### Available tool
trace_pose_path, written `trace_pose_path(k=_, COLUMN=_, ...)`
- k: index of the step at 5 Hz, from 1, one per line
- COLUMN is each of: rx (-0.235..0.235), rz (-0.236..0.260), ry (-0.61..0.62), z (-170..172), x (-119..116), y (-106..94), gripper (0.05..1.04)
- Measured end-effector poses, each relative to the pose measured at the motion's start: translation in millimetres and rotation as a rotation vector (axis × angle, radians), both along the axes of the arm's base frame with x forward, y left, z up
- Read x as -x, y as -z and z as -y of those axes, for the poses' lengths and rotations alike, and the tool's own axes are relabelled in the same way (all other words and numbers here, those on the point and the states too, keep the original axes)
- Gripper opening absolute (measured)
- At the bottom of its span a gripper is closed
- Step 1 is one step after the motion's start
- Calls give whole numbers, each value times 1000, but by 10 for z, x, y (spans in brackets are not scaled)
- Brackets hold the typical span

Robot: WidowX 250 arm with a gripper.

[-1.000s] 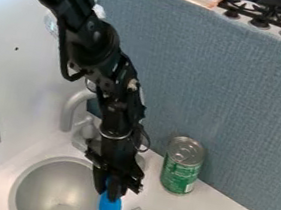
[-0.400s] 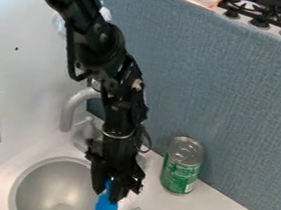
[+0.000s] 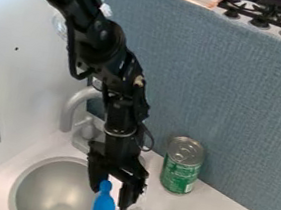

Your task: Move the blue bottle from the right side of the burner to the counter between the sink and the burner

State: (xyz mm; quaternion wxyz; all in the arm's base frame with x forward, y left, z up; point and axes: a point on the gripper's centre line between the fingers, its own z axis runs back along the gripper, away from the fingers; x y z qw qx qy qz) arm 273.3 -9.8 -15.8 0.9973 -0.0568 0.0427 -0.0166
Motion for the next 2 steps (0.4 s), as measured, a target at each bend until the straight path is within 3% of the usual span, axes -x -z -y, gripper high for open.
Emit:
trace_pose_path(k=1, rx=-62, rz=55, ry=-13, z=52, x=-28, y=-450, gripper=1004)
trace_pose_path(k=2, rx=-228, rz=21, ry=53, z=301, x=-49, y=-847, gripper=1002)
